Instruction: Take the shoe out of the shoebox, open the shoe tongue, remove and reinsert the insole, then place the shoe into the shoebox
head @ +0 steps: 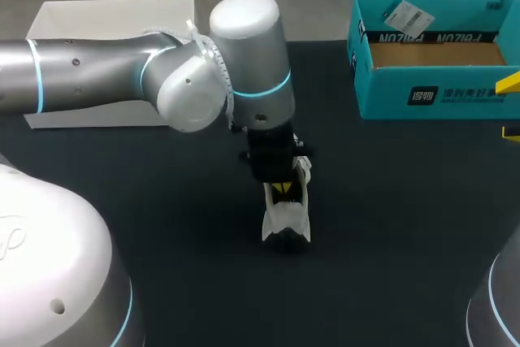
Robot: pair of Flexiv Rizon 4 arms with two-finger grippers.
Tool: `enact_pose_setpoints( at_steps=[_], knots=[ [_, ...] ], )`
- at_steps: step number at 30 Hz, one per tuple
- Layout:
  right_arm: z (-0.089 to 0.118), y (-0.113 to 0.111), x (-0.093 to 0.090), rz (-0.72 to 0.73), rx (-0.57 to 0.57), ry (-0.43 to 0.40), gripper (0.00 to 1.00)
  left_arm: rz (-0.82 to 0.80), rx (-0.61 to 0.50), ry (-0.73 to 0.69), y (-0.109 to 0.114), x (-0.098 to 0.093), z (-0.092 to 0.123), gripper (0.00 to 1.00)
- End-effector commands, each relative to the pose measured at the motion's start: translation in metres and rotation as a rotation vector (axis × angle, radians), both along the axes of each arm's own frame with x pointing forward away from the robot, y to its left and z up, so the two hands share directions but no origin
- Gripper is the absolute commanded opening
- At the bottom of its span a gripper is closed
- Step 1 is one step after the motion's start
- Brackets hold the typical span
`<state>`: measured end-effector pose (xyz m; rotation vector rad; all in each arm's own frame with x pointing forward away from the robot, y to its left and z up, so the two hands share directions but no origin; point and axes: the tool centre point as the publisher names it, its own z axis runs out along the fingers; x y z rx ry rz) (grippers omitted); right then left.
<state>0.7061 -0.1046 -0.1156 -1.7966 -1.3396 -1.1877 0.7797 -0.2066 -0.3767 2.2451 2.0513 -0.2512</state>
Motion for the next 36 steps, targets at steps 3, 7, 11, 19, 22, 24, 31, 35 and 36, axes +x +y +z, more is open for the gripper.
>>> enact_pose_setpoints(
  at_steps=[3, 7, 11, 19, 22, 24, 31, 35, 36],
  knots=[
    [0.000, 0.000, -0.002, -0.003, -0.003, 0.000, 1.00, -0.004, 0.016, -0.035, -0.006, 0.002, -0.024, 0.00],
    [0.000, 0.000, -0.002, -0.003, -0.003, 0.000, 1.00, -0.010, 0.026, -0.055, -0.008, 0.003, -0.033, 0.00],
    [0.000, 0.000, -0.002, -0.003, -0.003, 0.000, 1.00, -0.002, 0.027, -0.039, -0.010, 0.005, -0.038, 0.00],
    [0.000, 0.000, -0.002, -0.003, -0.003, 0.000, 1.00, -0.022, 0.035, -0.063, -0.003, 0.001, -0.015, 0.00],
    [0.000, 0.000, -0.002, -0.003, -0.003, 0.000, 1.00, -0.034, 0.055, -0.008, 0.000, -0.007, -0.005, 0.00],
    [0.000, 0.000, -0.002, -0.003, -0.003, 0.000, 1.00, -0.046, 0.061, 0.006, 0.001, -0.014, -0.001, 0.00],
    [0.000, 0.000, -0.002, -0.003, -0.003, 0.000, 1.00, -0.083, 0.034, 0.039, -0.008, -0.031, -0.012, 0.00],
    [0.000, 0.000, -0.002, -0.003, -0.003, 0.000, 1.00, -0.089, 0.043, 0.043, -0.012, -0.033, -0.022, 0.00],
    [0.000, 0.000, -0.002, -0.003, -0.003, 0.000, 1.00, -0.082, 0.041, 0.052, -0.013, -0.032, -0.025, 0.00]
  ],
)
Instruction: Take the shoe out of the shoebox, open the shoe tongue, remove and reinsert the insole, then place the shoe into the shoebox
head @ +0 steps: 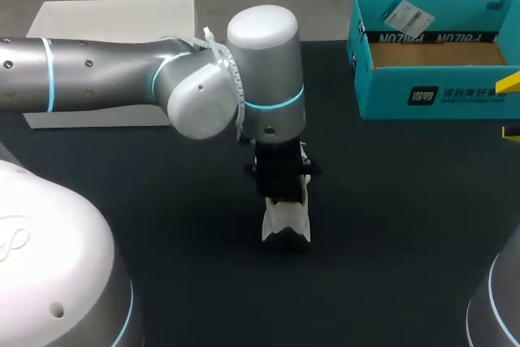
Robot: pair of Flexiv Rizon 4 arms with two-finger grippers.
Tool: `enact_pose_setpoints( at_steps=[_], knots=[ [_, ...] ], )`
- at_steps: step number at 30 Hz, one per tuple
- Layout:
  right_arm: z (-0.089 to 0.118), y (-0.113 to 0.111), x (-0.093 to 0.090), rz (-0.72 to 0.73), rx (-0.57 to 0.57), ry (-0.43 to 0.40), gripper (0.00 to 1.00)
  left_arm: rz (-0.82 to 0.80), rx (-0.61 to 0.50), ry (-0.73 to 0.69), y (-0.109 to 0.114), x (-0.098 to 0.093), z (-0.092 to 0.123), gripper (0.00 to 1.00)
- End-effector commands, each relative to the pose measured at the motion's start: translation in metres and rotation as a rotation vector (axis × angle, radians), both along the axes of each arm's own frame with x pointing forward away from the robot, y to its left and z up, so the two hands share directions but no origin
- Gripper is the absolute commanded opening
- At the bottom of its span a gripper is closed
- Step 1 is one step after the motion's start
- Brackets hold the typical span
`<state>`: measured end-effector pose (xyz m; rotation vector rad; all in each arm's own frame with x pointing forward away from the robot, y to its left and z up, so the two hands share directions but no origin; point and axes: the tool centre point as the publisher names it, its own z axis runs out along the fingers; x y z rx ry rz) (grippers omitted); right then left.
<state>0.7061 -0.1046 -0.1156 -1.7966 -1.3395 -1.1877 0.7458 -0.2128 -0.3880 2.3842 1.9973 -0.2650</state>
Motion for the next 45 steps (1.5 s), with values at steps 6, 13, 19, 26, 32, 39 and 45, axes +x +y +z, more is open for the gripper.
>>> enact_pose_setpoints(
  at_steps=[6, 13, 19, 26, 32, 39, 45],
  knots=[
    [0.000, 0.000, -0.002, -0.003, -0.003, 0.000, 1.00, 0.029, 0.005, 0.008, -0.006, 0.006, -0.027, 0.00],
    [0.000, 0.000, -0.002, -0.003, -0.003, 0.000, 1.00, 0.038, -0.004, -0.010, -0.003, 0.008, -0.009, 0.00],
    [0.000, 0.000, -0.002, -0.003, -0.003, 0.000, 1.00, 0.034, -0.022, -0.026, -0.001, 0.006, 0.010, 0.00],
    [0.000, 0.000, -0.002, -0.003, -0.003, 0.000, 1.00, 0.040, -0.023, 0.059, -0.010, -0.005, -0.002, 0.00],
    [0.000, 0.000, -0.002, -0.003, -0.003, 0.000, 1.00, 0.054, -0.001, 0.087, -0.014, -0.006, -0.014, 0.00],
    [0.000, 0.000, -0.002, -0.003, -0.003, 0.000, 1.00, 0.075, 0.012, 0.085, -0.013, -0.002, -0.029, 0.00],
    [0.000, 0.000, -0.002, -0.003, -0.003, 0.000, 1.00, 0.075, 0.043, 0.044, -0.006, 0.003, -0.022, 0.00]
  ],
)
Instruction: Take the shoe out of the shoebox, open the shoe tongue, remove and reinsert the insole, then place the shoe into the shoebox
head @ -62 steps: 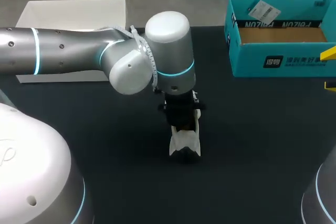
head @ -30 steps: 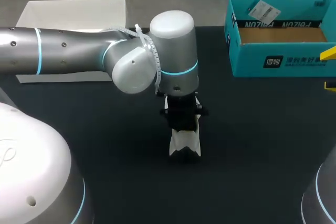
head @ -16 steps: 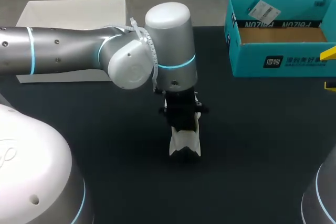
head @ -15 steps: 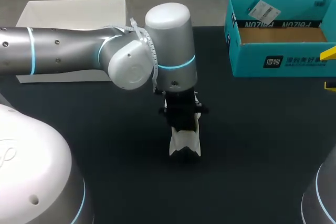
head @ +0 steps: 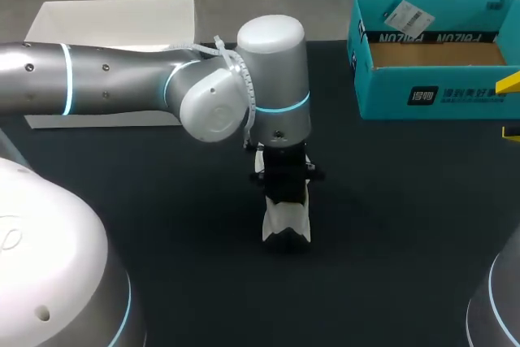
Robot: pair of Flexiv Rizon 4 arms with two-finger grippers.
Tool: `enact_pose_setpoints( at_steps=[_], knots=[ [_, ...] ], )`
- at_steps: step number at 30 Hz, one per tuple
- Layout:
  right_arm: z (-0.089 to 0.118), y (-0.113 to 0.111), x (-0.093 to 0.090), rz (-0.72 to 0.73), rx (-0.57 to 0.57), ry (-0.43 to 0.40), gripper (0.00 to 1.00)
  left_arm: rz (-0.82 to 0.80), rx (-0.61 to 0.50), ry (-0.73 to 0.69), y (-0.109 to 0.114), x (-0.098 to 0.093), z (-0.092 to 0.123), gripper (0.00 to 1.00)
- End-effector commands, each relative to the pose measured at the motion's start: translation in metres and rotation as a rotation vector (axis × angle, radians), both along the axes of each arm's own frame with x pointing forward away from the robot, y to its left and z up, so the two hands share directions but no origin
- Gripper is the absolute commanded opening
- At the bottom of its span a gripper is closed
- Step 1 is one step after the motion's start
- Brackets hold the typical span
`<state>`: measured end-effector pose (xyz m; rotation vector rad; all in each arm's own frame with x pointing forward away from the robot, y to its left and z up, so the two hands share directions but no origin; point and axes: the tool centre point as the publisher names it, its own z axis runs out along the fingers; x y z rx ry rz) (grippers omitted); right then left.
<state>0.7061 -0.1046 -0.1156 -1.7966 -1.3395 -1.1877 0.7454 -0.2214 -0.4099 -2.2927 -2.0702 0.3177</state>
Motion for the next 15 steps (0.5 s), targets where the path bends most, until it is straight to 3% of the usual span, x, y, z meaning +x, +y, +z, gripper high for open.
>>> enact_pose_setpoints(
  at_steps=[1, 8, 15],
  knots=[
    [0.000, 0.000, -0.002, -0.003, -0.003, 0.000, 1.00, 0.011, 0.028, -0.035, 0.004, 0.005, 0.003, 0.00],
    [0.000, 0.000, -0.002, -0.003, -0.003, 0.000, 1.00, 0.033, 0.039, -0.176, 0.011, 0.023, 0.034, 0.00],
    [0.000, 0.000, -0.002, -0.003, -0.003, 0.000, 1.00, 0.033, 0.043, -0.337, 0.011, 0.043, 0.045, 0.00]
  ],
)
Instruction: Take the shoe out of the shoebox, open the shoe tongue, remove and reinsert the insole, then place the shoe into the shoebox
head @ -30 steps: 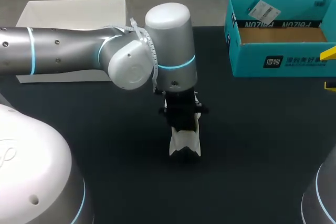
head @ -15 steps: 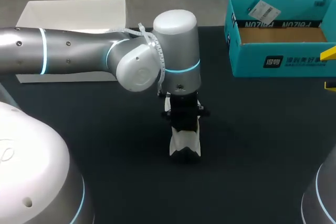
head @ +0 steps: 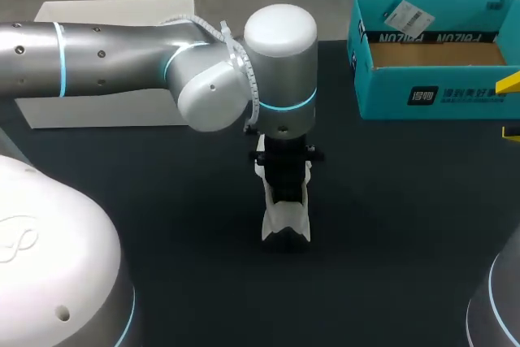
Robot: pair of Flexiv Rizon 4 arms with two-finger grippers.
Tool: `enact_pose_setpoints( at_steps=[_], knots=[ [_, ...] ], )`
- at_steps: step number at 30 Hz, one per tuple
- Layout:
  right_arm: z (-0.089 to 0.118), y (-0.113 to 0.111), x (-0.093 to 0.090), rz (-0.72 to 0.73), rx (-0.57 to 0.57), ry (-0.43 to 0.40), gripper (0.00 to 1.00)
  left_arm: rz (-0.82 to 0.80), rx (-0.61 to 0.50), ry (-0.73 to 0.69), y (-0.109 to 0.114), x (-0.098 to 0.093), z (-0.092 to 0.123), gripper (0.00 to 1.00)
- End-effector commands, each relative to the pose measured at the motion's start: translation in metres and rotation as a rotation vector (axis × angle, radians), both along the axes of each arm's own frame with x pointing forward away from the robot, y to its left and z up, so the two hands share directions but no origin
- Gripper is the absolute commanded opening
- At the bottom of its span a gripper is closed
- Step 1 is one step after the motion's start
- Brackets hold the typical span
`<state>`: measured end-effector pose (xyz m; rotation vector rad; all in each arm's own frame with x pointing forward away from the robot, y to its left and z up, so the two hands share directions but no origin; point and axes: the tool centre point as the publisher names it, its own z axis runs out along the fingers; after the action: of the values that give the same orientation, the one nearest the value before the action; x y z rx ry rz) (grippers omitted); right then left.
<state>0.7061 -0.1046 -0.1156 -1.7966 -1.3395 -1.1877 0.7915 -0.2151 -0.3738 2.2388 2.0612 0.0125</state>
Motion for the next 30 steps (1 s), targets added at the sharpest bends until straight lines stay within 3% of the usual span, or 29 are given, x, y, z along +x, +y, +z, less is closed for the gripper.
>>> enact_pose_setpoints(
  at_steps=[1, 9, 17, 18, 19, 20, 21, 22, 30],
  knots=[
    [0.000, 0.001, -0.002, -0.003, -0.003, 0.000, 1.00, 0.003, -0.001, -0.115, 0.005, -0.001, 0.010, 0.00],
    [0.000, 0.001, -0.002, -0.003, -0.003, 0.000, 1.00, 0.009, 0.020, -0.257, 0.005, 0.013, 0.010, 0.00],
    [0.000, 0.001, -0.002, -0.003, -0.003, 0.000, 1.00, 0.007, 0.032, -0.255, 0.010, 0.016, 0.014, 0.00],
    [0.000, 0.001, -0.002, -0.003, -0.003, 0.000, 1.00, 0.007, 0.031, -0.249, 0.010, 0.016, 0.015, 0.05],
    [0.000, 0.001, -0.002, -0.003, -0.003, 0.000, 1.00, 0.009, 0.029, -0.251, 0.010, 0.015, 0.016, 0.28],
    [0.000, 0.001, -0.002, -0.003, -0.003, 0.000, 1.00, 0.009, 0.027, -0.258, 0.010, 0.015, 0.017, 0.64],
    [0.000, 0.001, -0.002, -0.003, -0.003, 0.000, 1.00, 0.012, 0.025, -0.251, 0.010, 0.014, 0.018, 0.93],
    [0.000, 0.001, -0.002, -0.003, -0.003, 0.000, 1.00, 0.014, 0.024, -0.257, 0.010, 0.014, 0.018, 1.00],
    [0.000, 0.001, -0.002, -0.003, -0.003, 0.000, 1.00, 0.024, 0.032, -0.259, 0.011, 0.013, 0.020, 1.00]
  ],
)
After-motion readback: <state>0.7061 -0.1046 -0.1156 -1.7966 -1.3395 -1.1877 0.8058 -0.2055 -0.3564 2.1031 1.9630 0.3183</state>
